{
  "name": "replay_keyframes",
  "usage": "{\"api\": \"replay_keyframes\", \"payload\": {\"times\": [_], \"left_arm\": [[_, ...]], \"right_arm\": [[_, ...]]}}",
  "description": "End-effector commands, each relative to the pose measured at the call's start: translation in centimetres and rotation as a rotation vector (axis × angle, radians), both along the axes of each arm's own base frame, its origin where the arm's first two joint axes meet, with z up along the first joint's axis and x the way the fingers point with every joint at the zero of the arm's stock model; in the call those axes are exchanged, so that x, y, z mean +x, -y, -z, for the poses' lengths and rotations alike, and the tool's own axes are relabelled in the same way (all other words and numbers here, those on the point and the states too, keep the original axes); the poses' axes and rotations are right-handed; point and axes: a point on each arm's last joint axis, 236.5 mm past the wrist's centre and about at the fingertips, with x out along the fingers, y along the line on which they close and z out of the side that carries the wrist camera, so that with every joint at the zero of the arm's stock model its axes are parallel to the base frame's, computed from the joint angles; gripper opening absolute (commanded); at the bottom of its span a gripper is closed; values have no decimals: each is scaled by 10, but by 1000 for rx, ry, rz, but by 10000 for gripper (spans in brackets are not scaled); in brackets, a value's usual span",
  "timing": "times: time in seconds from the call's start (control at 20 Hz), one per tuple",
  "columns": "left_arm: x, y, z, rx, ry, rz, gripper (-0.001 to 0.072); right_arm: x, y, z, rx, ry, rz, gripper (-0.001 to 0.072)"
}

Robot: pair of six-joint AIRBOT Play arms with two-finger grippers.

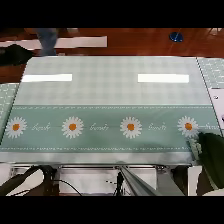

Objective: Fold the shirts.

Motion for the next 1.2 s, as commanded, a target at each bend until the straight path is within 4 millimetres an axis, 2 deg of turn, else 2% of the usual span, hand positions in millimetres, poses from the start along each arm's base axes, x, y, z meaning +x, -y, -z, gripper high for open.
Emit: {"api": "replay_keyframes", "payload": {"times": [0.0,0.05,0.1,0.15,0.2,0.3,0.35,0.4,0.45,0.5,0.55,0.6,0.65,0.7,0.75,0.8,0.85,0.9,0.95,1.05,1.15], "left_arm": [[4,-18,-8,7,26,-48,23],[5,-19,-9,7,33,-54,23],[6,-19,-9,7,36,-56,23],[6,-19,-9,7,36,-55,23],[6,-19,-9,7,35,-55,23],[6,-19,-9,8,34,-55,26],[6,-19,-9,8,35,-54,51],[6,-19,-9,8,34,-55,170],[6,-18,-8,7,33,-54,306],[6,-16,-7,6,32,-49,379],[7,-11,-6,2,30,-37,384],[8,2,-3,7,26,-2,383],[9,22,2,26,27,60,383],[9,47,11,37,13,124,383],[9,71,23,60,-6,179,383],[11,92,41,100,-44,212,383],[13,106,61,141,-91,213,383],[13,118,87,192,-156,215,383],[8,129,113,245,-221,230,383],[-7,147,158,353,-336,290,384],[-19,157,187,449,-403,330,384]], "right_arm": [[-34,2,12,-1,-123,-9,26],[-37,0,19,6,-123,-4,28],[-40,-1,25,11,-120,-4,128],[-41,1,31,8,-117,-16,349],[-41,4,33,8,-116,-44,484],[-29,32,30,-89,-92,-110,487],[-11,56,23,-179,-41,-155,487],[25,88,12,-285,63,-236,487],[75,120,-5,-389,210,-323,486],[148,147,-31,-490,427,-420,469],[223,157,-61,-538,647,-518,430],[304,148,-94,-526,865,-648,426],[367,125,-116,-469,1011,-767,426],[421,91,-127,-378,1099,-879,426],[457,55,-125,-280,1115,-986,426],[485,16,-111,-171,1094,-1092,426],[500,-21,-90,-59,1054,-1176,426],[507,-58,-64,59,986,-1258,426],[505,-91,-38,169,894,-1331,426],[500,-129,1,287,724,-1450,426],[501,-163,26,354,642,-1533,426]]}}
